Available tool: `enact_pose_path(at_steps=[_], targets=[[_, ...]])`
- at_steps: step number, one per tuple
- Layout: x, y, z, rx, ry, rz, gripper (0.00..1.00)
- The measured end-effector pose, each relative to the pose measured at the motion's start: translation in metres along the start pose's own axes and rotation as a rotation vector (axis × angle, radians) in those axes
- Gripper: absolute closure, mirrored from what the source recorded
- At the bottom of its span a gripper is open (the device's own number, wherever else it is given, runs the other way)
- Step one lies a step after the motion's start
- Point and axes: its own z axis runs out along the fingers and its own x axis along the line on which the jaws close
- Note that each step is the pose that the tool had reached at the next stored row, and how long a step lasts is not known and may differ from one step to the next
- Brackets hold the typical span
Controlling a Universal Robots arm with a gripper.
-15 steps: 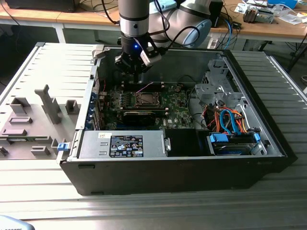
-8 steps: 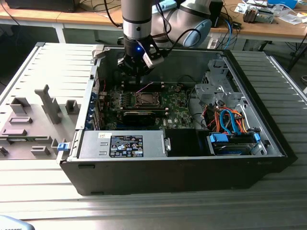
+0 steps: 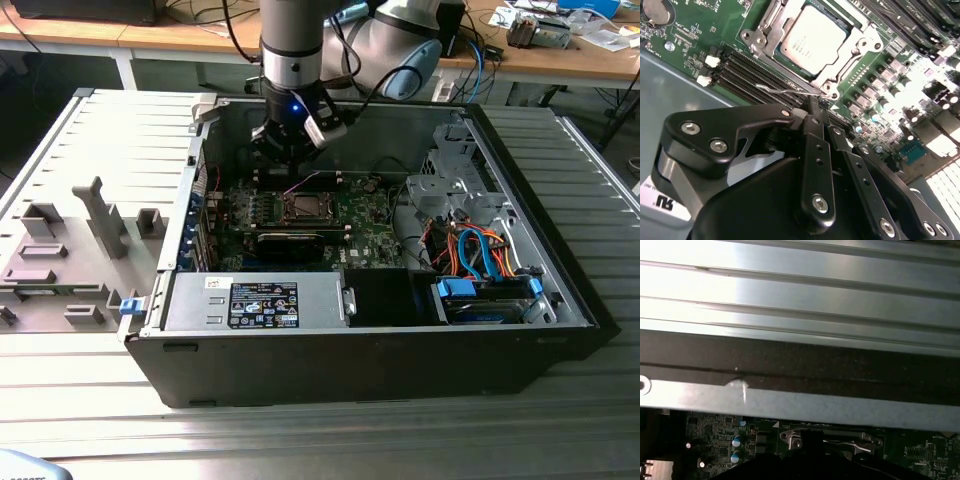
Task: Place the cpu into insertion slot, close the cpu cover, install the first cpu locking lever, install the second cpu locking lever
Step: 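Install the first cpu locking lever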
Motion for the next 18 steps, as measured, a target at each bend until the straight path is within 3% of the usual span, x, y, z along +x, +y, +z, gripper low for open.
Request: enact_pose_path(at_steps=[9,18], targets=[[-0.002,0.0019,0.011,-0.0001,-0.0001,0.0,0.89],[-0.0102,0.0012,0.0192,0.0,0.0001,-0.003,0.89]])
